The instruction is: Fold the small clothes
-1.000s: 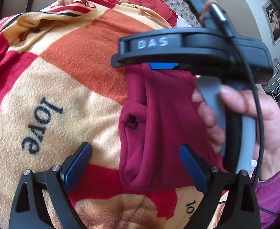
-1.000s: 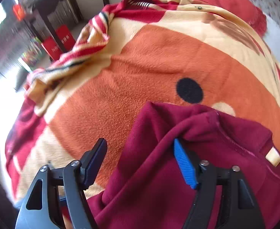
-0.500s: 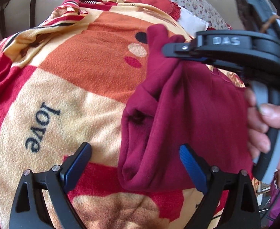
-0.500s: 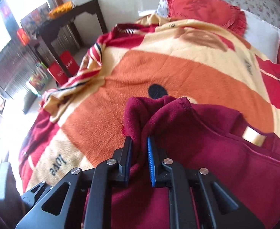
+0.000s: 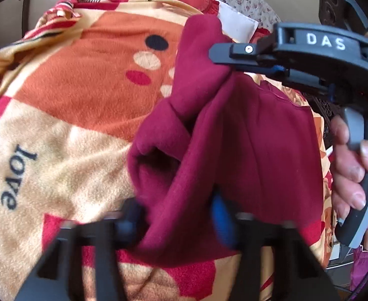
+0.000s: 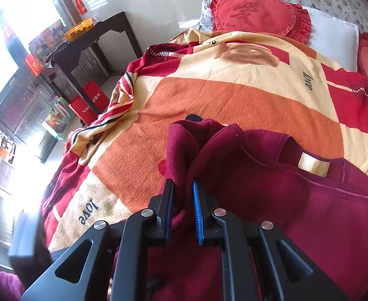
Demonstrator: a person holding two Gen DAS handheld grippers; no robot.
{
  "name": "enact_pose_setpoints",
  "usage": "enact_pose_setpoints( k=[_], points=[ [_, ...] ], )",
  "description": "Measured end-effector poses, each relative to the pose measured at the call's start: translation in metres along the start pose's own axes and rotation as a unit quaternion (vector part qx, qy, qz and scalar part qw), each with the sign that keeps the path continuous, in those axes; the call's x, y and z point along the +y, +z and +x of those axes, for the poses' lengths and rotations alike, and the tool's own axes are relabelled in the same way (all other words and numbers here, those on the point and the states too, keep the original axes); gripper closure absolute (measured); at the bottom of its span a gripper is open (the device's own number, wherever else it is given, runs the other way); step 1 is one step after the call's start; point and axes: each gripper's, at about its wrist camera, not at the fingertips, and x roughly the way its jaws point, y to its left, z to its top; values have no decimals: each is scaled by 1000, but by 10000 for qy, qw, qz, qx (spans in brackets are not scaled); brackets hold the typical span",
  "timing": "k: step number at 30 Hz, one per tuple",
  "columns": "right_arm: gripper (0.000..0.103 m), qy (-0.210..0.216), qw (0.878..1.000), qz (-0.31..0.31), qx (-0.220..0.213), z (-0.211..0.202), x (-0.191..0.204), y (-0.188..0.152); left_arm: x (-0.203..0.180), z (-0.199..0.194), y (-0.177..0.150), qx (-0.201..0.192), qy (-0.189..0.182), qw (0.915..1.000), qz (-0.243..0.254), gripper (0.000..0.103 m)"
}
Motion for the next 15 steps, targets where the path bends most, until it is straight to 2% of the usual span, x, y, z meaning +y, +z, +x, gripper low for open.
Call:
enact_pose_setpoints(
  k=[2,3,4,6,11,15],
  points=[
    [103,-14,10000,4,51,2,0,2,1,1,1,-51,-151,9999,-48,71],
    [97,9,10000,9,76,4,1,4,0,0,1,-105,-199,9997,-14,76],
    [83,-14,10000,25,90,5,1,6,-1,0,1,-138,-210,9997,24,78],
    [69,-63,9999,108,112,8,2,11,-4,1,3,-216,-184,9995,123,80],
    [53,-53,9994,165,316,25,13,26,-6,2,3,-237,-214,9994,142,81],
    [51,-277,9952,-239,908,63,36,33,5,-4,-2,-216,-241,9994,111,81]
  ],
)
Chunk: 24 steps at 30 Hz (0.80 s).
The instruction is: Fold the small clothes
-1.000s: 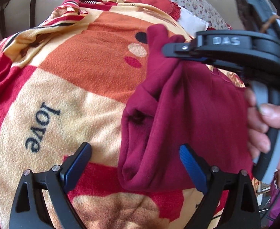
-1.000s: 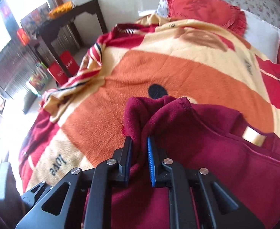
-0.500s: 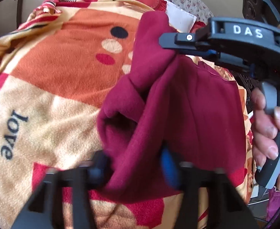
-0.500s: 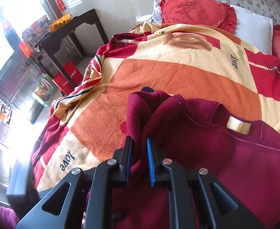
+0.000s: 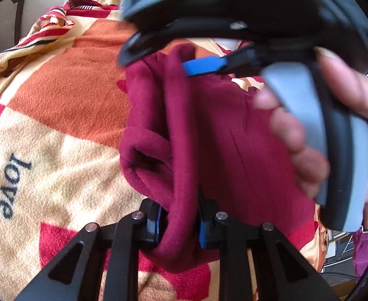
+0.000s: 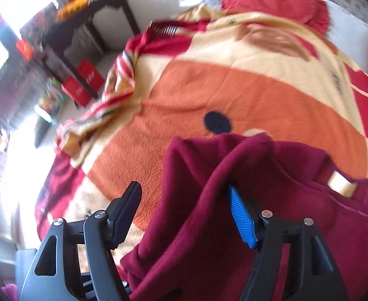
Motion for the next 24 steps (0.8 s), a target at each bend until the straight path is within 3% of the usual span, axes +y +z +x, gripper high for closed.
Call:
enact_pose_setpoints(
  k=[3,6,8,13,16,24],
  points=[
    [54,-288,9987,-233,339,25,8,1,15,-8,-3,25,11,10000,-41,81],
    [83,-512,9984,-201,163,26,2,-6,16,-12,-2,36,16,10000,-66,81],
    [101,-263,9995,-116,-97,10,-8,-15,13,-19,1,0,30,10000,48,83],
    [103,110,9960,39,-889,-54,-38,-38,-23,-43,13,-155,-157,9986,474,83],
    [103,232,9904,267,-1340,-100,-70,-56,-70,-53,21,-258,-357,9950,898,83],
    [103,-98,9766,1024,-1888,-186,-172,-112,-191,-26,10,-60,-780,9807,1793,83]
  ],
)
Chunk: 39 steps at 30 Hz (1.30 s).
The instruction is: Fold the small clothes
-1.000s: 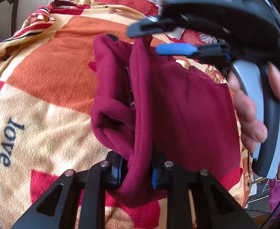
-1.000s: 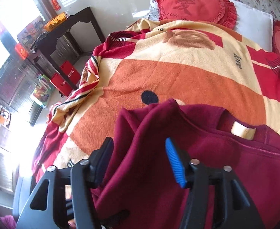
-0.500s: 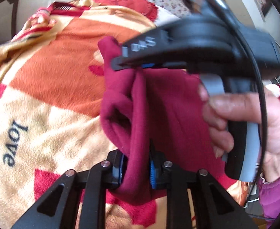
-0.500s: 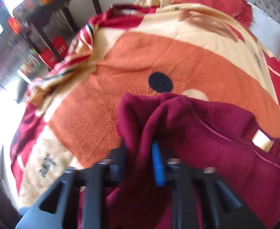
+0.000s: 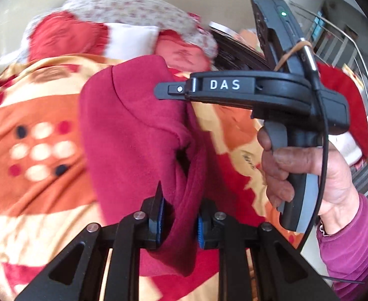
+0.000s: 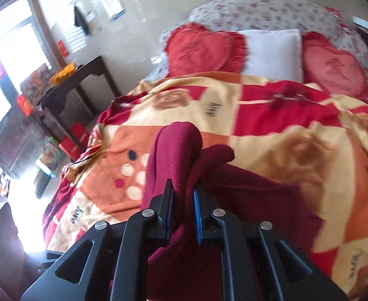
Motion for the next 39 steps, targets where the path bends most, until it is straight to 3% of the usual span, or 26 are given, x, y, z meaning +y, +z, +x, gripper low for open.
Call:
enact_pose_setpoints(
  k=[5,7,9,12,14,17,19,21,22,23,26,28,31,32,34,39],
  points=[
    [103,-340,9980,533,41,-14,-64,-30,-32,45,-7,418,-185,9989,84,76],
    [103,-505,9960,733,121,-9,-88,-46,-36,52,-10,602,-210,9979,79,56],
    [103,-689,9928,951,213,0,-109,-61,-39,51,-13,750,-242,9968,108,47],
    [103,-458,9892,1377,219,6,-131,-74,-30,32,-16,662,-129,9974,248,39],
    [98,-358,9882,1490,52,-1,-134,-74,-17,18,-16,452,182,9983,326,35],
    [81,-202,9857,1636,-363,-15,-137,-66,-3,10,-20,367,554,9974,284,35],
    [78,-231,9856,1656,-264,-10,-136,-61,3,18,-20,471,637,9968,142,35],
    [84,-278,9881,1511,30,4,-130,-56,9,31,-27,614,638,9961,47,35],
    [102,-395,9903,1323,125,10,-124,-56,10,38,-28,689,665,9954,67,35],
    [103,-788,9919,982,145,14,-115,-55,11,47,-32,824,739,9938,107,35],
    [103,-1161,9900,790,155,23,-117,-60,11,65,-44,969,824,9917,169,34],
    [103,-915,9880,1232,181,22,-131,-64,10,69,-48,1005,933,9903,227,34],
    [103,-664,9885,1357,63,-7,-127,-66,13,69,-48,996,900,9908,171,33],
    [101,-567,9895,1325,60,-15,-124,-68,14,68,-48,996,882,9910,148,33],
    [84,-191,9918,1259,91,-34,-114,-77,15,68,-49,989,886,9911,126,33],
    [80,296,9881,1411,528,-41,-98,-116,12,67,-52,967,967,9906,102,32]
  ],
)
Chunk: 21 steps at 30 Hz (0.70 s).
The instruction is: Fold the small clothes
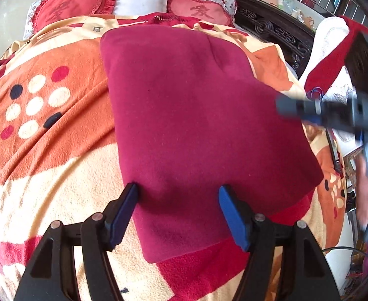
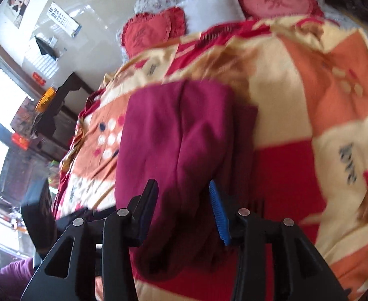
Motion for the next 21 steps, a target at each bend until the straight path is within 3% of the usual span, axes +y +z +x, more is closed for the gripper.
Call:
enact_pose_setpoints(
  k=[2,3,5,8,14,19,21],
  points=[
    [100,80,10000,7,43,1,-2,-17,1,0,-1,25,5,10000,-15,32],
    [103,-145,9996,-216,-86,-4,0,-24,1,0,-1,29,-7,10000,-20,32],
    [103,-516,9976,-401,-244,-6,-2,-32,2,0,-2,45,-10,10000,-46,32],
    [103,-742,9971,-158,23,13,-19,-44,0,3,-4,89,21,9999,-42,32],
    [103,-481,9984,-18,-290,-12,-14,-37,0,-2,-5,47,21,10000,-60,32],
    [75,-459,9949,299,-845,-23,-14,-10,-2,-3,-2,22,52,10000,-23,32],
    [74,-473,9957,339,-721,-9,-15,3,-2,-1,-2,29,52,10000,-32,32]
  ],
)
